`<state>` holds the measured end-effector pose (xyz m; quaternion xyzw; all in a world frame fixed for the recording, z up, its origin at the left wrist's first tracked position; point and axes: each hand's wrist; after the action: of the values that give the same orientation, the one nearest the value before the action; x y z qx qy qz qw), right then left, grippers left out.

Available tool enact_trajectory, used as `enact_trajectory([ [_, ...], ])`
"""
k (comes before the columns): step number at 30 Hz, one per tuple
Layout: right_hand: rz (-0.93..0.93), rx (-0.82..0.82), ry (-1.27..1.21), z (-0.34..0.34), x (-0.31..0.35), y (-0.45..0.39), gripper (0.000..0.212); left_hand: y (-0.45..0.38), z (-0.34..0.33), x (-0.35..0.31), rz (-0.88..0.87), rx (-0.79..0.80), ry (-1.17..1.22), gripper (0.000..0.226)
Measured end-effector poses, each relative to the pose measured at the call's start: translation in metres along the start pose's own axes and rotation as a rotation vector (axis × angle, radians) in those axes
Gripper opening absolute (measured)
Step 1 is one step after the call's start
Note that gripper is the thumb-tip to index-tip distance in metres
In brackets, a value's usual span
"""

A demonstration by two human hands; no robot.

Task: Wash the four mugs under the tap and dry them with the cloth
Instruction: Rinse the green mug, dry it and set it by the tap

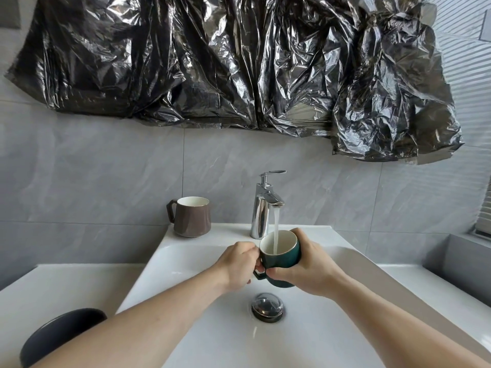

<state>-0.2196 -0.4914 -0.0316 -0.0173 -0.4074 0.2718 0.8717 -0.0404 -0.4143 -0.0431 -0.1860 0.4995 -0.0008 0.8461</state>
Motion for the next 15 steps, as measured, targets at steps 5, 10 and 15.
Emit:
enact_trajectory([
  [5,0.034,-0.037,0.077,-0.0007,0.0005,-0.0007,0.071,0.0006,-0.0015,0.0009,0.013,0.006,-0.078,0.032],
  [10,0.055,-0.034,0.110,-0.0025,-0.0014,-0.0024,0.075,0.0006,0.0003,0.0033,0.004,0.015,-0.121,0.032],
  [15,0.060,-0.008,0.083,-0.0011,0.0016,0.0013,0.073,0.0000,0.0012,0.0063,-0.016,-0.008,-0.181,0.035],
])
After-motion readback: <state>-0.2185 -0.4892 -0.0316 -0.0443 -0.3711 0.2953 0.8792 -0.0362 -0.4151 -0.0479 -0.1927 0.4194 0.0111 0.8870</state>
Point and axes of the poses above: each hand's wrist, its own y-axis away from the middle knuckle, its own z-axis out of the back of the hand, x = y × z, and after that the axes turned 9 degrees about -z, right-handed
